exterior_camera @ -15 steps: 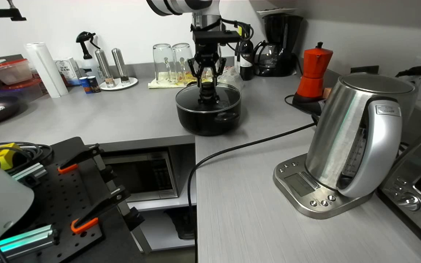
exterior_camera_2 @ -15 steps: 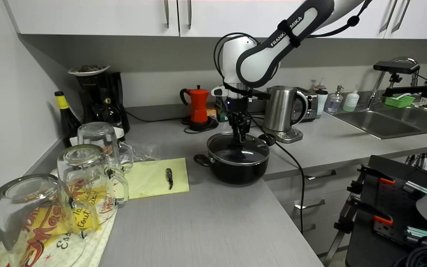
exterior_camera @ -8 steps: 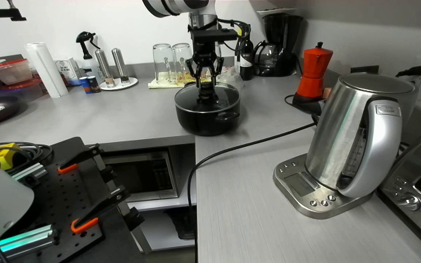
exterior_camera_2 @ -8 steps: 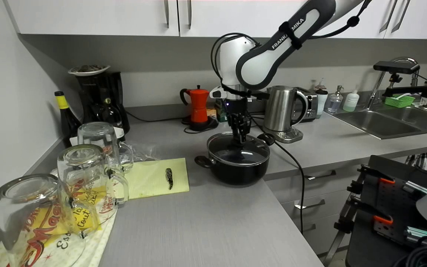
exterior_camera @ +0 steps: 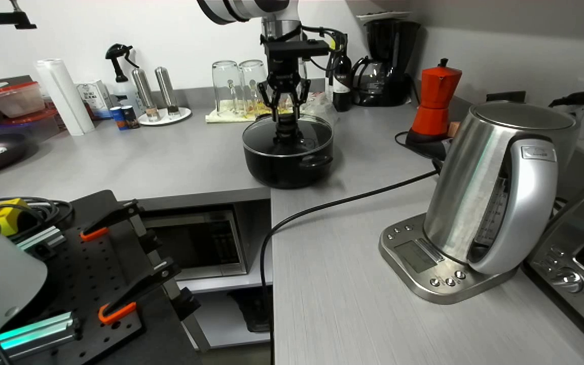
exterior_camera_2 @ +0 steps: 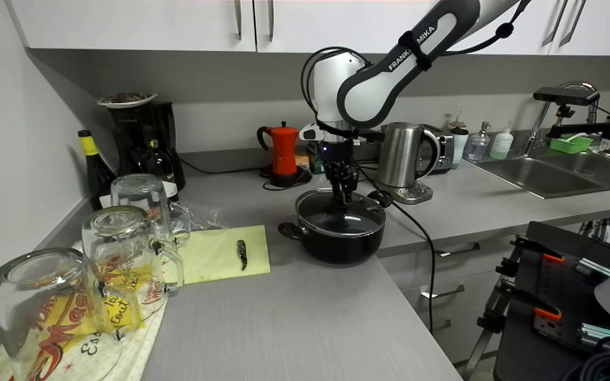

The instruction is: Put the lid on the pan

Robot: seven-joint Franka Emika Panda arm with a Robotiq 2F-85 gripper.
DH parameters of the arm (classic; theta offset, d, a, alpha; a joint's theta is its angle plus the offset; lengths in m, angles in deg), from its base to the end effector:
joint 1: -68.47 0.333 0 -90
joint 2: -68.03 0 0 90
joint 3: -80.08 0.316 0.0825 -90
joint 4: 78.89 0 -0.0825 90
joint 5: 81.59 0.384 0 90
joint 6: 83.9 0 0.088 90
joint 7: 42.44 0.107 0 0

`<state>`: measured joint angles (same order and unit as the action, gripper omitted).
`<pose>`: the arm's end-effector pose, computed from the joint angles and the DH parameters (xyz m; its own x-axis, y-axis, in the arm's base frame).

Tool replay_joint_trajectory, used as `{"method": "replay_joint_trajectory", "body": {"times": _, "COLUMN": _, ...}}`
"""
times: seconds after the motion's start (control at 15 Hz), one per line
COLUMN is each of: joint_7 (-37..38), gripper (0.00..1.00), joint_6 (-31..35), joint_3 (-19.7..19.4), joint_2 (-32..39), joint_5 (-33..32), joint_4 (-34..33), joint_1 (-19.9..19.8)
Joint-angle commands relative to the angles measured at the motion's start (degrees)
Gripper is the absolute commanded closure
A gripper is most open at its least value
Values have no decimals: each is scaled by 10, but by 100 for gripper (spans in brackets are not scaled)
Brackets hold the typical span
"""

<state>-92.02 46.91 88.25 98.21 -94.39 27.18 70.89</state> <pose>0.6246 0.1065 0.2326 0.3700 0.9209 -0.1229 0.9271 -0.3745 -0.0150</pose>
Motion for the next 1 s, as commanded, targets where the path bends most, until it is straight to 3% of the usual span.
{"method": "replay_joint_trajectory", "body": {"times": 0.0, "joint_7": 15, "gripper": 74, "joint_6": -8, "joint_3": -9, "joint_2": -11, "joint_5": -14, "joint_4": 2, "joint_1": 8}}
{"method": "replay_joint_trajectory", "body": {"times": 0.93, "joint_7": 1, "gripper": 74, "joint_6": -15, "joint_3": -3, "joint_2": -1, "joint_5": -2, "joint_4": -2, "joint_1": 2}}
